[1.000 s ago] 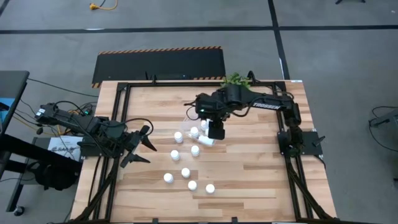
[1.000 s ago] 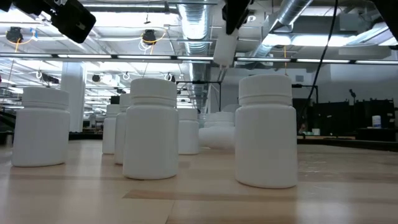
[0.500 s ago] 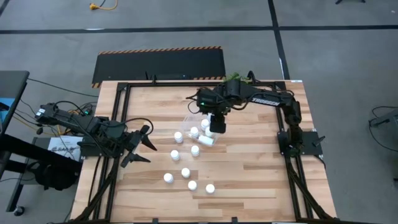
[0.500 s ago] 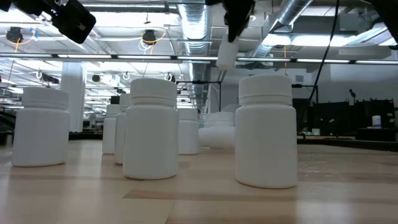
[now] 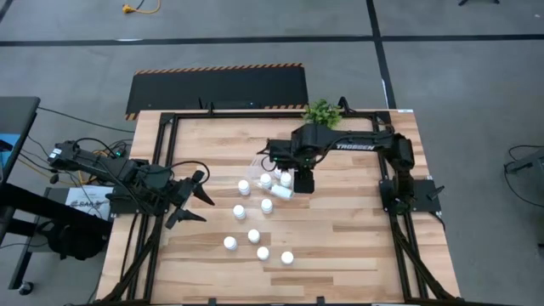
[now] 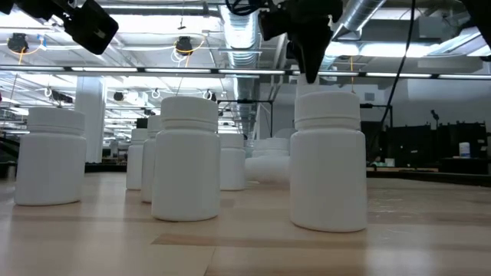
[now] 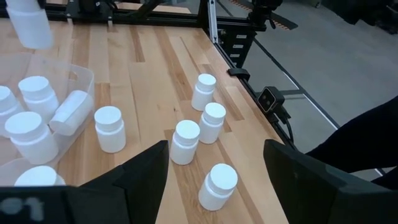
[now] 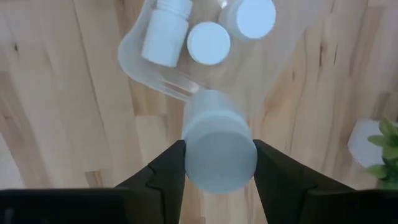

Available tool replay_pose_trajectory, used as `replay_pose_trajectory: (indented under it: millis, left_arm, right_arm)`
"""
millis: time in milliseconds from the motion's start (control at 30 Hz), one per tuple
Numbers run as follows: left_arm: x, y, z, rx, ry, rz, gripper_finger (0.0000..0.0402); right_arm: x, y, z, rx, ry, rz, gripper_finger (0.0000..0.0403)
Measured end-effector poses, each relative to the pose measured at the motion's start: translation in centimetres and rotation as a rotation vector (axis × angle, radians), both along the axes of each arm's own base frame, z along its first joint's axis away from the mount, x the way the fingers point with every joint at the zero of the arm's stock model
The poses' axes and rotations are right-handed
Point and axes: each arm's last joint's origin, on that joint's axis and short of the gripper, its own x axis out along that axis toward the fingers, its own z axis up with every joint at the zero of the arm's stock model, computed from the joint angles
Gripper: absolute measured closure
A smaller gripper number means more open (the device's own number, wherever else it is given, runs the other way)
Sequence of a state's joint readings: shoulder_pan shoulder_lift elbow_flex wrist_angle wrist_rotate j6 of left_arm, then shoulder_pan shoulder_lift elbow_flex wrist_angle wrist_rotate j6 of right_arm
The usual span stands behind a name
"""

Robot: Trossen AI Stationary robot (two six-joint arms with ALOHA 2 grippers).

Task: Pick and place pill bottles into a basket
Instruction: Put the pill bottle into the bin

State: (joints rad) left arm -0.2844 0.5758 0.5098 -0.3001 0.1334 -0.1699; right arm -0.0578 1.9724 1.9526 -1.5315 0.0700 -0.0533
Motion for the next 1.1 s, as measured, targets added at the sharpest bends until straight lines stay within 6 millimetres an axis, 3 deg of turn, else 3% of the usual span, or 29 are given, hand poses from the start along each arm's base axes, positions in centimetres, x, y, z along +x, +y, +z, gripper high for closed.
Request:
replay_pose_trajectory:
  millis: [933,1100]
  left_arm:
    - [0.0,0.0,0.0,0.0,-0.003,0.002,0.015]
    - [0.0,0.0,0.0,-0.001,-0.002,0.003,0.015]
  right_arm:
    - [0.9,-1.9,-0.4,-0.044,-0.071,-0.073,0.0252]
    - [0.7,-1.7,-2.0,-0.037,-0.019,-0.078,0.0244]
